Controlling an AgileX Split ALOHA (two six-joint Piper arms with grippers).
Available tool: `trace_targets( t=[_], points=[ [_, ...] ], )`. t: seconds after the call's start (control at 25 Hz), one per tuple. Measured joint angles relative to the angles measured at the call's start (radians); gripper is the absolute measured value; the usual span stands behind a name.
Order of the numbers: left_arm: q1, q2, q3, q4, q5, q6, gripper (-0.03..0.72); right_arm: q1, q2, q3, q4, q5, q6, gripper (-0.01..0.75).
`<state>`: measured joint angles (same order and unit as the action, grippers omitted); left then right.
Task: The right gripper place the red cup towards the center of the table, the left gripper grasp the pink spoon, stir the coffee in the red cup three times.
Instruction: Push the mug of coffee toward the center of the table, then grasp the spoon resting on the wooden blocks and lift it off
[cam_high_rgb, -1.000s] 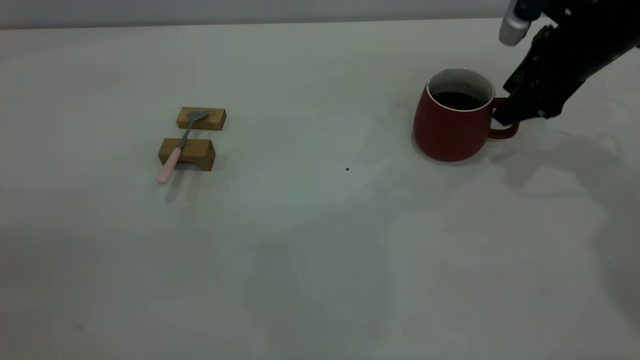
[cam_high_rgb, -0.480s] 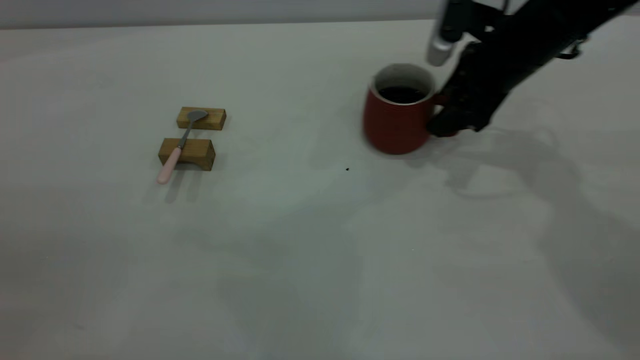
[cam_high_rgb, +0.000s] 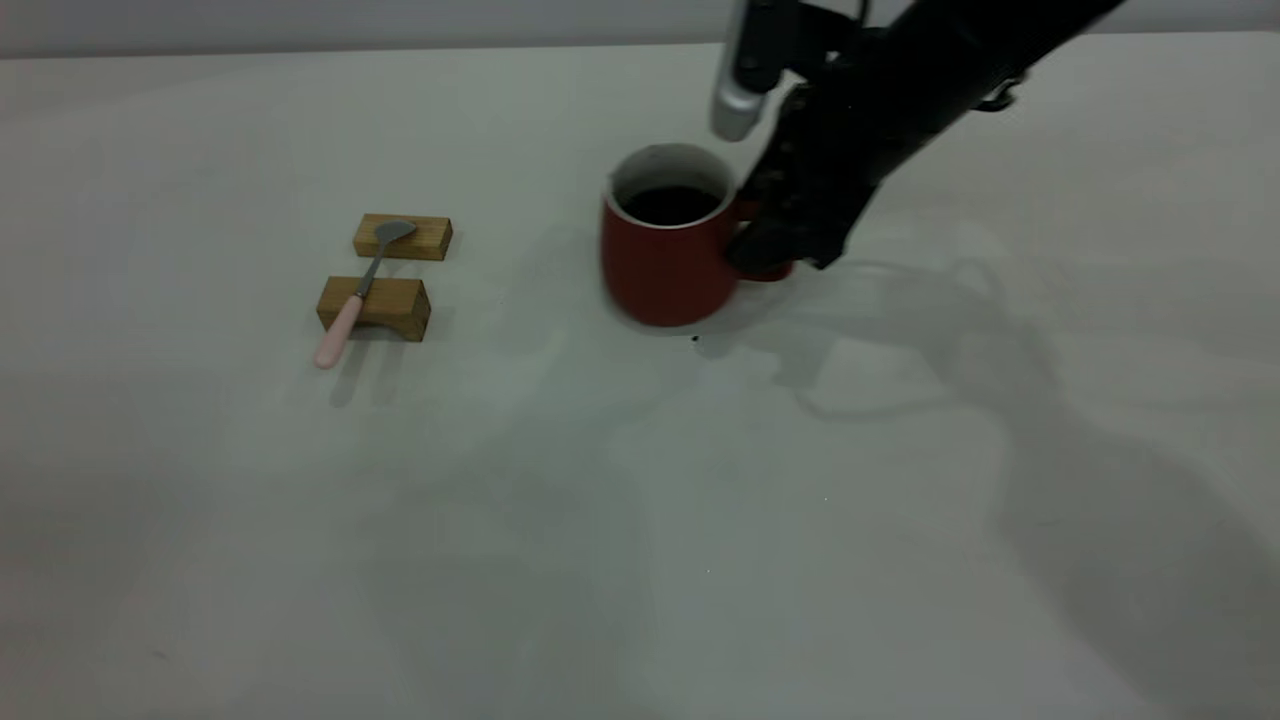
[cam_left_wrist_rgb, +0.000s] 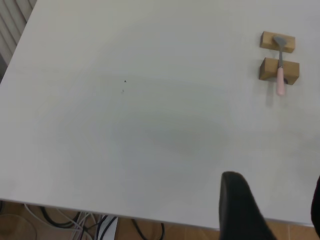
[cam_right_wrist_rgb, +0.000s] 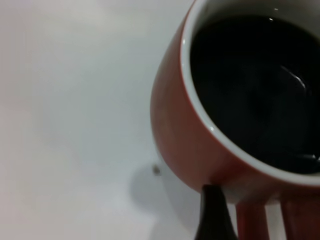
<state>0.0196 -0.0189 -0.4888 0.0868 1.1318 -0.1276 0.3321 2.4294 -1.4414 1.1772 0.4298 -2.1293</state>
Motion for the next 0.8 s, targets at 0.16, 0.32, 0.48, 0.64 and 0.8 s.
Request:
trace_targets(
  t=[0.16,0.32,0.48,0.64,0.8],
  points=[
    [0.000,0.000,0.000,0.000,0.000,0.000,0.425,0.016,0.002,-0.012,0.005,0.012,0.016,0.551],
    [0.000,0.000,0.000,0.000,0.000,0.000,0.425,-0.010,-0.042,0.007,-0.003,0.045,0.180,0.551],
    [0.000,0.000,0.000,0.000,0.000,0.000,0.425,-0.064,-0.193,0.076,-0.011,0.097,0.453,0.551],
    [0.000,0.000,0.000,0.000,0.000,0.000,0.425,-0.106,-0.403,0.175,-0.017,0.244,0.952,0.551],
    [0.000,0.000,0.000,0.000,0.000,0.000,0.425,-0.111,-0.614,0.275,-0.174,0.491,1.292,0.551]
  ],
)
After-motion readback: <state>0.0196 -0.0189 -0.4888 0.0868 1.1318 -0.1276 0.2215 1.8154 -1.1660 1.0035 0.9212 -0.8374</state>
